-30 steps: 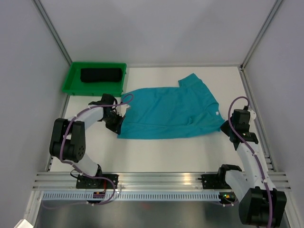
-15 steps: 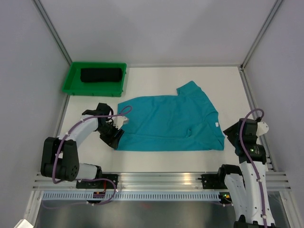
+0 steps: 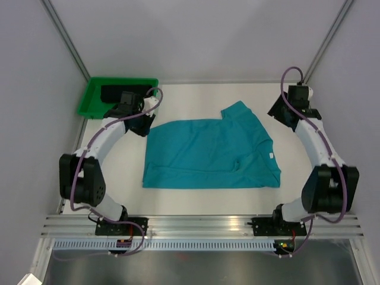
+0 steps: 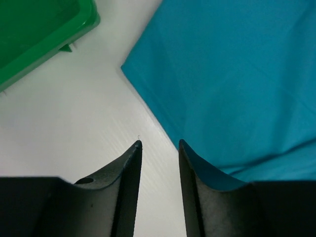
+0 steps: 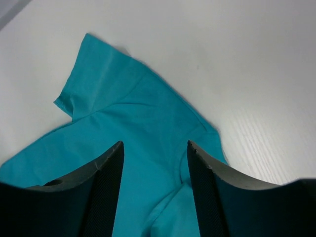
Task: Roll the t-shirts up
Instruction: Fold the tshirt
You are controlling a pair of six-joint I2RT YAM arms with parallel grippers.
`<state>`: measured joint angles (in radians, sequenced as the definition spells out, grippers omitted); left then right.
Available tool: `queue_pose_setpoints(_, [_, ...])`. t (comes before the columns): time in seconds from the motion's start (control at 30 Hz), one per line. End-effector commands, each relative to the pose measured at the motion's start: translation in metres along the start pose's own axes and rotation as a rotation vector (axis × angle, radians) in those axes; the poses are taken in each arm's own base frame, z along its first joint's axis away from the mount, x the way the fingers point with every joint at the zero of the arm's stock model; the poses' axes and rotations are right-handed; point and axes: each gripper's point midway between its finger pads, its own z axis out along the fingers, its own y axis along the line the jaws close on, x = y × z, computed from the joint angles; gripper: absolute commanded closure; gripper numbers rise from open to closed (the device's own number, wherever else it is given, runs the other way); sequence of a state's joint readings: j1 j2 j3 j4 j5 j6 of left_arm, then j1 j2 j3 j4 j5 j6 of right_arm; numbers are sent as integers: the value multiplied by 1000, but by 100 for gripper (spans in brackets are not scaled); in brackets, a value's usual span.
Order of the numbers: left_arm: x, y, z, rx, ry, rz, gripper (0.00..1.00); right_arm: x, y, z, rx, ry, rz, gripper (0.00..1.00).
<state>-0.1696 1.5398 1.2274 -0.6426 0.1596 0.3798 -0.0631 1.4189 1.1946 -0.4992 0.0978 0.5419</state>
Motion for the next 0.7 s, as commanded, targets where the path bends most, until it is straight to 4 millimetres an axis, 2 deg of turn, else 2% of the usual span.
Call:
queue_pose_setpoints(0.0, [-13,9,35,-126,29,9,57,-17,39,34,-97,-12,-128,40])
queue_pose_setpoints(0.03, [-18,14,38,-145,26,9,56,-26,49,41,-112,-25,-130,40])
queue_pose_setpoints(0.07, [-19,20,43,-172,36,9,56,-15,49,66,-97,19,-142,40])
queue_pose_setpoints(0.1, [-19,25,50,-186,48,11,56,-13,52,77,-88,31,-163,40])
queue_pose_setpoints(0.13, [-20,30,58,-200,65,23,56,-14,50,101,-37,41,-180,41])
queue_pose_setpoints(0.17, [-20,35,61,-223,74,27,57,-8,58,109,-18,52,-220,41])
queue_pose_setpoints(0.2, [-23,38,64,-230,62,30,57,-13,67,115,-5,46,-241,41])
queue_pose_setpoints(0.23, [-22,36,69,-216,63,39,56,12,70,138,12,105,-281,41])
queue_pose_setpoints(0.27, [-26,35,70,-207,51,42,56,17,73,146,15,120,-299,41])
queue_pose_setpoints(0.3, [-30,36,72,-203,40,46,55,13,83,151,5,113,-308,40])
queue_pose_setpoints(0.33, [-28,36,77,-198,51,46,55,29,81,168,24,147,-326,40])
queue_pose_setpoints(0.4, [-32,41,82,-217,55,53,54,28,77,187,90,120,-339,39])
queue_pose_setpoints(0.5, [-27,36,95,-179,75,74,54,33,79,208,121,131,-376,39])
queue_pose_setpoints(0.67, [-14,36,111,-187,88,65,54,49,70,218,169,166,-415,39])
